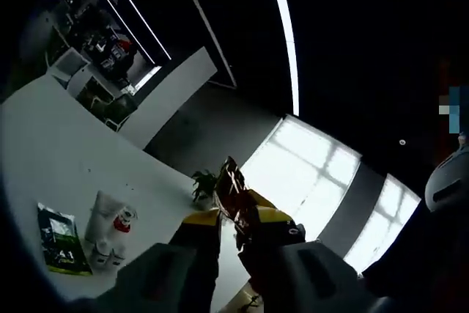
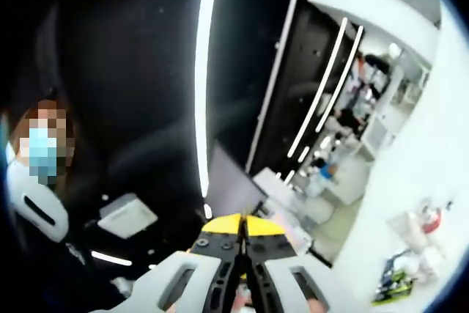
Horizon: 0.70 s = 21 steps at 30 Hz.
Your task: Arrange the skincare products in the storage area until every visible bottle or jar stands upright without overlapping.
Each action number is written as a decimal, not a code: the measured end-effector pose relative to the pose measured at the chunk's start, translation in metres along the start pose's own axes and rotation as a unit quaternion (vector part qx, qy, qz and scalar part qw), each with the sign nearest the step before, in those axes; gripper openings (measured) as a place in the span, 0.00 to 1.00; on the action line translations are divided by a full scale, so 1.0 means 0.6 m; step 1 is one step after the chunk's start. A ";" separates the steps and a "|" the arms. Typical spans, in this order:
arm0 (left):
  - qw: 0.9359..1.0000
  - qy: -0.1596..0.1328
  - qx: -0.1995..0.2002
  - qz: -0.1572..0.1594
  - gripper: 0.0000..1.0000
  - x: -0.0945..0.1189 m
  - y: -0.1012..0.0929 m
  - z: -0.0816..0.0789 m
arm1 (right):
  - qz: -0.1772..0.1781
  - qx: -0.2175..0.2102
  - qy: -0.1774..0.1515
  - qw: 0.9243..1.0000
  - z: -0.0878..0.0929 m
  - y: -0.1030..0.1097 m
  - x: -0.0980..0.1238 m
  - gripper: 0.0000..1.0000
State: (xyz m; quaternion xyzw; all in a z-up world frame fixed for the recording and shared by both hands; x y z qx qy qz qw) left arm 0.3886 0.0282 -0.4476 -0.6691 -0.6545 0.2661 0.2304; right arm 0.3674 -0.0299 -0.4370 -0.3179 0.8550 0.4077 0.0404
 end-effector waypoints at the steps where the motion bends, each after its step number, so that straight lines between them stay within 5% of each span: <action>1: 1.000 0.000 0.001 -0.001 0.05 0.000 0.000 0.001 | -0.001 0.004 -0.002 1.000 0.000 0.001 -0.001 0.00; 8: 1.000 -0.011 0.007 0.003 0.00 0.005 0.000 -0.006 | 0.005 0.013 -0.006 1.000 0.000 -0.005 0.001 0.00; 21: 0.999 -0.025 0.030 0.008 0.00 0.021 0.009 -0.027 | 0.013 0.056 0.046 0.997 0.024 0.004 -0.002 0.00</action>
Point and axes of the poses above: the point that each gripper's makers call its tool centre point, and the gripper's own axes: x roughly backward along the fingers, y roughly to its left, z roughly out of its underside, the point moved 3 cm from there along x, roughly backward along the fingers, and after that the axes turned 11 degrees about y, right-handed, at the moved point
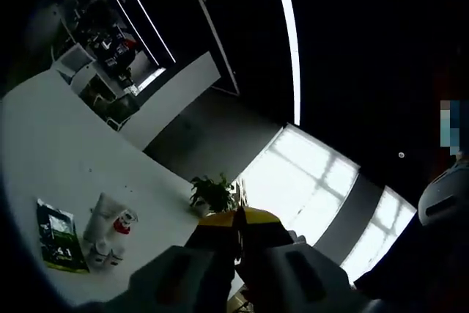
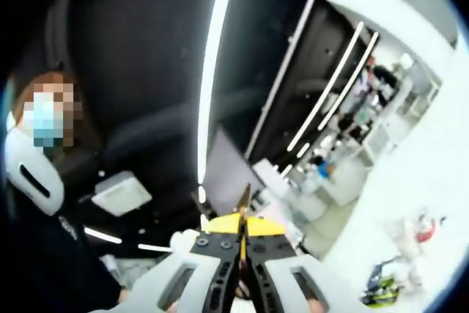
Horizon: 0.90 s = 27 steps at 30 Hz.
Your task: Arrange the skincare products in the storage area until every visible bottle or jar stands upright without overlapping.
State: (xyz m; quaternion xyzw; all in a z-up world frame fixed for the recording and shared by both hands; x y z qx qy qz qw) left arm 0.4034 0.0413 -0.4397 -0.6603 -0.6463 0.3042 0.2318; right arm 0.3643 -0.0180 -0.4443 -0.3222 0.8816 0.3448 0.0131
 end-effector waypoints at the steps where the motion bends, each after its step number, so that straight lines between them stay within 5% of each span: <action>1: 1.000 -0.001 0.002 -0.001 0.00 0.001 0.001 0.000 | 0.002 0.001 0.006 1.000 0.003 0.000 -0.001 0.00; 12: 1.000 0.005 0.014 -0.019 0.00 0.018 0.020 -0.002 | 0.016 0.018 0.053 0.998 0.035 -0.004 -0.015 0.00; 21: 0.997 0.052 0.032 -0.050 0.00 0.049 0.056 0.012 | 0.041 0.025 0.124 0.991 0.085 -0.026 -0.025 0.00; 27: 0.994 0.073 0.053 -0.055 0.00 0.080 0.075 0.015 | 0.038 -0.029 0.135 0.990 0.107 -0.040 -0.029 0.00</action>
Point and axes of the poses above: the point that each gripper's makers call its tool centre point, and the gripper's own axes: x roughly backward along the fingers, y roughly to its left, z roughly out of its underside, the point moved 3 cm from there along x, roughly backward along the fingers, and after that the axes turned 11 degrees about y, right-handed, at the moved point
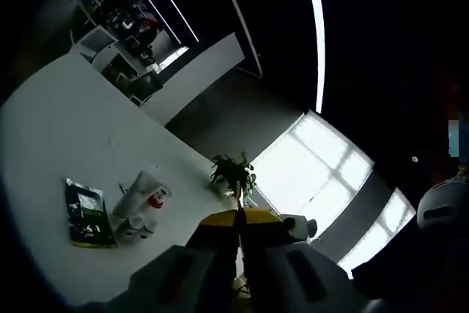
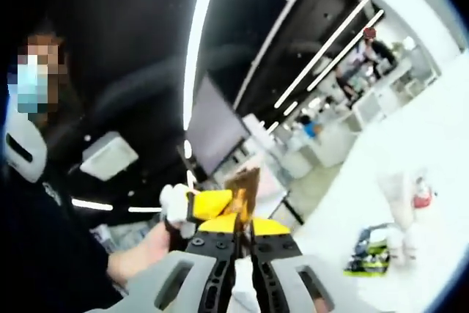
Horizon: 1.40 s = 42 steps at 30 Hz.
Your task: Arrange the skincare products in the storage area until every visible bottle or jar stands upright without overlapping.
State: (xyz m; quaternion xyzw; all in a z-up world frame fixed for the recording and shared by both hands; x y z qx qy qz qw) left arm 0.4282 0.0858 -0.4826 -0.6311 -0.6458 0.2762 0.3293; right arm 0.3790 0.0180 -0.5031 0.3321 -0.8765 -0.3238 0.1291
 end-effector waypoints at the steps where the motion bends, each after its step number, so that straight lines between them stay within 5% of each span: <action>1: 1.000 -0.002 -0.001 -0.001 0.00 0.004 0.003 -0.001 | 0.005 -0.002 0.001 1.000 0.001 -0.004 -0.003 0.00; 3: 1.000 0.004 0.000 -0.013 0.00 0.011 0.018 -0.002 | 0.021 0.013 0.006 1.000 0.004 -0.012 -0.007 0.00; 7: 0.996 0.016 0.008 -0.084 0.00 0.043 0.084 -0.016 | 0.068 0.064 0.035 0.995 0.010 -0.035 0.008 0.04; 9: 0.994 0.026 0.022 -0.108 0.00 0.057 0.118 -0.019 | 0.100 0.117 0.059 0.986 0.018 -0.050 0.024 0.11; 11: 0.992 0.044 0.031 -0.118 0.00 0.064 0.143 -0.016 | 0.144 0.176 0.095 0.969 0.033 -0.072 0.043 0.20; 17: 0.985 0.086 0.062 -0.135 0.00 0.064 0.203 0.000 | 0.197 0.229 0.159 0.940 0.060 -0.112 0.076 0.60; 23: 0.980 0.101 0.081 -0.149 0.00 0.056 0.246 0.011 | 0.217 0.205 0.180 0.937 0.075 -0.137 0.091 0.78; 42: 0.968 0.135 0.111 -0.178 0.00 0.031 0.341 0.001 | 0.236 0.172 0.196 0.936 0.102 -0.167 0.109 0.99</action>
Point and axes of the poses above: the point that each gripper's makers call its tool centre point, and the gripper's own axes: x roughly backward along the fingers, y roughly to its left, z roughly out of its underside, the point moved 3 cm from there along x, roughly backward along the fingers, and after that the axes turned 11 degrees about y, right-handed, at the moved point
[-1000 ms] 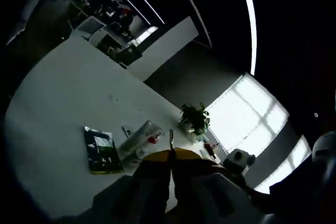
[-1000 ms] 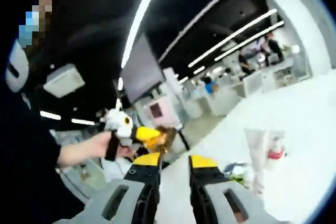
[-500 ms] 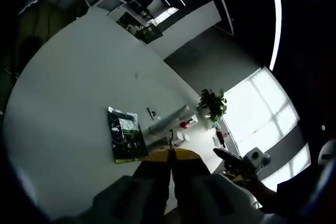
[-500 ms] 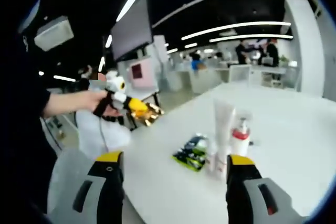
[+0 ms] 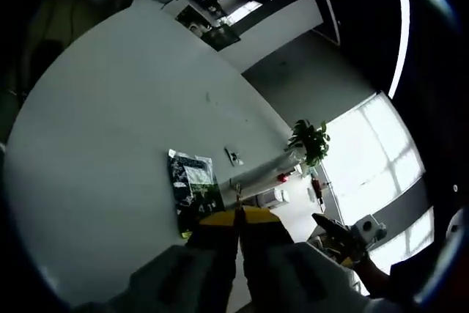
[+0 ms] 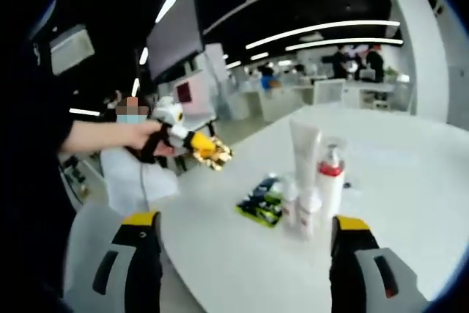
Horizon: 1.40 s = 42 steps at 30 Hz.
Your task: Arrange the skincare products in the storage area until every visible bottle or jar stands upright without overlapping.
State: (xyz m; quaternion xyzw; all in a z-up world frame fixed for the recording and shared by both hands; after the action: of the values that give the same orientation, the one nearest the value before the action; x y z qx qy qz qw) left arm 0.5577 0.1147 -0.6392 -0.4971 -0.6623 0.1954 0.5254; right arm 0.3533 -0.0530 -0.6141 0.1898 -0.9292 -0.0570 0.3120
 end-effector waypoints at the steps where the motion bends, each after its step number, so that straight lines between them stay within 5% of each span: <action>1: 1.000 0.000 0.001 -0.002 0.00 -0.003 0.004 -0.003 | 0.000 -0.002 0.001 1.000 0.002 -0.001 0.000 0.99; 19: 0.997 0.022 0.046 -0.061 0.00 -0.080 0.123 -0.047 | 0.007 -0.034 0.031 0.999 0.038 -0.023 -0.015 0.99; 42: 0.995 0.032 0.051 -0.083 0.00 -0.121 0.168 -0.061 | 0.008 -0.055 0.043 0.998 0.050 -0.041 -0.028 0.99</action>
State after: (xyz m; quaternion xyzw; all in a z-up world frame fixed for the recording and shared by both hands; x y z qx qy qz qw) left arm 0.6324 0.0857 -0.7405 -0.4194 -0.6733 0.1687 0.5851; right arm 0.3557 -0.0694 -0.6530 0.1669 -0.9119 -0.0977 0.3619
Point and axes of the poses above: the point that each gripper's makers call its tool centre point, and the gripper's own axes: x roughly backward along the fingers, y roughly to its left, z roughly out of its underside, the point moved 3 cm from there along x, roughly backward along the fingers, and after that the axes turned 11 degrees about y, right-handed, at the moved point
